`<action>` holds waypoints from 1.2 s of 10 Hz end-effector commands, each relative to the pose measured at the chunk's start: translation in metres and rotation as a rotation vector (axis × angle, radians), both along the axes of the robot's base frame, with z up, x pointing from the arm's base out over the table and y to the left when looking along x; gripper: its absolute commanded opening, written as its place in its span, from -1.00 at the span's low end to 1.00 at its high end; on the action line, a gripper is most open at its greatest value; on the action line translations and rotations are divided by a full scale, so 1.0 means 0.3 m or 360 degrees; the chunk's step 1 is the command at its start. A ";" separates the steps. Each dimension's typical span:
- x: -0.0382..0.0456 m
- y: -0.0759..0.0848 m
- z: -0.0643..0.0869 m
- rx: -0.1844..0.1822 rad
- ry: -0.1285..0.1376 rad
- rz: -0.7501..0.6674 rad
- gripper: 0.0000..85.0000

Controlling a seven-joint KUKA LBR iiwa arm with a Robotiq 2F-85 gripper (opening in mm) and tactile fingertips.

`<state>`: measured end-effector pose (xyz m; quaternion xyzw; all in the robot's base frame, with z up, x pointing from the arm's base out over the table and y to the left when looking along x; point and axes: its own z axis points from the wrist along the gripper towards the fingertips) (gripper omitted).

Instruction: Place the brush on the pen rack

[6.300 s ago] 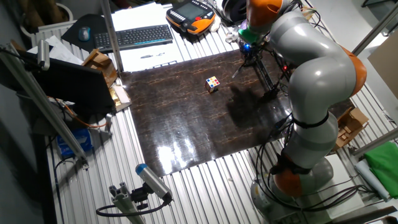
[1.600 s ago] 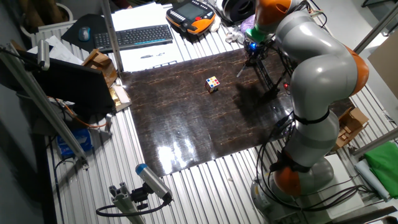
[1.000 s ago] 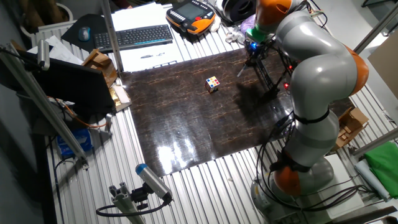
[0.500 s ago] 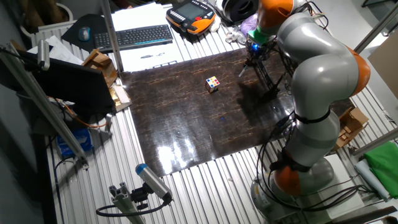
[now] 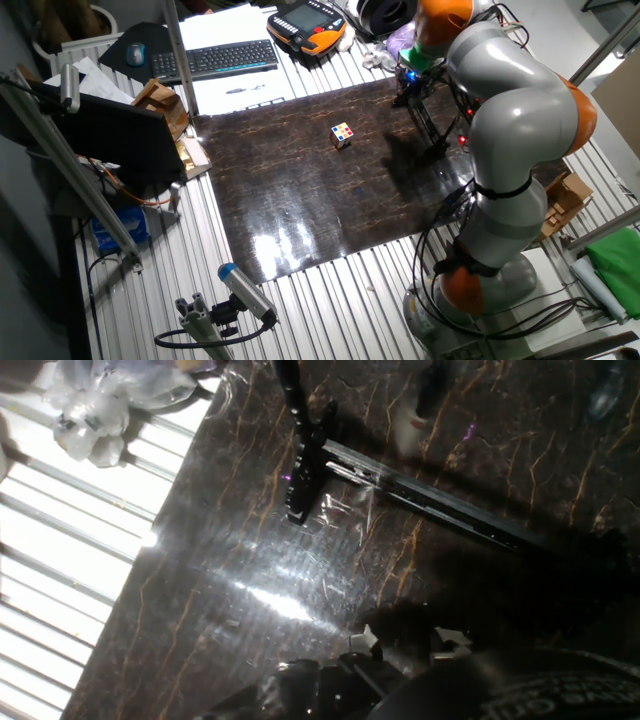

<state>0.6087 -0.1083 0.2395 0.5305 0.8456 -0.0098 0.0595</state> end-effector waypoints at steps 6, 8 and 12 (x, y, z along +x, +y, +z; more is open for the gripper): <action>-0.013 0.037 0.055 0.0034 0.0016 0.0070 -0.32; -0.020 0.093 0.104 0.0026 0.0030 0.0098 -0.56; -0.064 0.187 0.162 0.0058 0.0043 0.0220 -0.98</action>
